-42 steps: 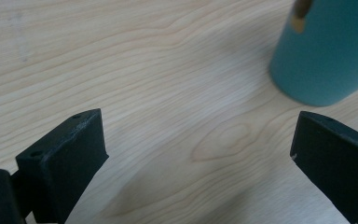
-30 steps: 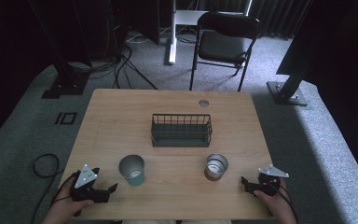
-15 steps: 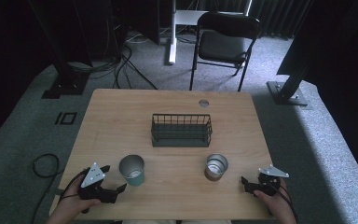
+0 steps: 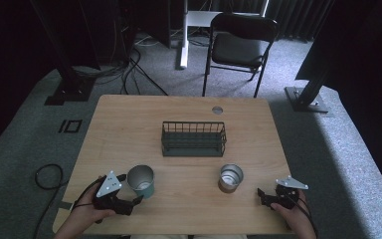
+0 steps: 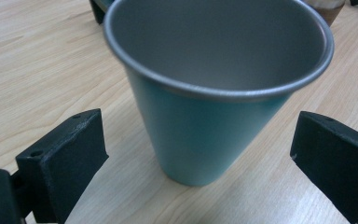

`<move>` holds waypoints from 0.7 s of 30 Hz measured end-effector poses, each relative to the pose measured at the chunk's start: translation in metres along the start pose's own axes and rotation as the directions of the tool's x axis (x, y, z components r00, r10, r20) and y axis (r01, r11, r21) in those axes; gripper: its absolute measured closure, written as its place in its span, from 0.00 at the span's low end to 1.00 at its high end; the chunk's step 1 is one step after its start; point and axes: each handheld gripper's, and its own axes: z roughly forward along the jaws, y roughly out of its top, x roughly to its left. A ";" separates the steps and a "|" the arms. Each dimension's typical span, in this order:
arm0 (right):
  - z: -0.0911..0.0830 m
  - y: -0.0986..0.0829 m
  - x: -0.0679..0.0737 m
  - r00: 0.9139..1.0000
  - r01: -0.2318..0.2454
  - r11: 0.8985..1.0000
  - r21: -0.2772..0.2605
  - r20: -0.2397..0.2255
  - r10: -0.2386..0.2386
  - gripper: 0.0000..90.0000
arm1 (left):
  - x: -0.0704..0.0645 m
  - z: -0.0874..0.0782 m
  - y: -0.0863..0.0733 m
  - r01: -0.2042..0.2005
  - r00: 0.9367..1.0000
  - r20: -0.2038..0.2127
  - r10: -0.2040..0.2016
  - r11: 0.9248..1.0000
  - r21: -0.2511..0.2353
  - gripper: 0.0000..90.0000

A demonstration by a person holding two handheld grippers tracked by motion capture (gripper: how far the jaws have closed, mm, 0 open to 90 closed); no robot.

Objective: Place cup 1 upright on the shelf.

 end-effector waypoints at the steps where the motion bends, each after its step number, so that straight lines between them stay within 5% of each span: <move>1: 0.000 0.000 0.000 1.000 0.000 1.000 0.000 0.000 0.000 0.12 | 0.000 0.001 0.001 0.003 1.000 0.003 -0.003 1.000 -0.003 0.04; 21: 0.000 0.000 0.000 1.000 0.000 1.000 0.002 0.000 0.000 0.12 | -0.005 0.020 0.015 0.007 1.000 0.019 -0.005 0.997 -0.072 0.04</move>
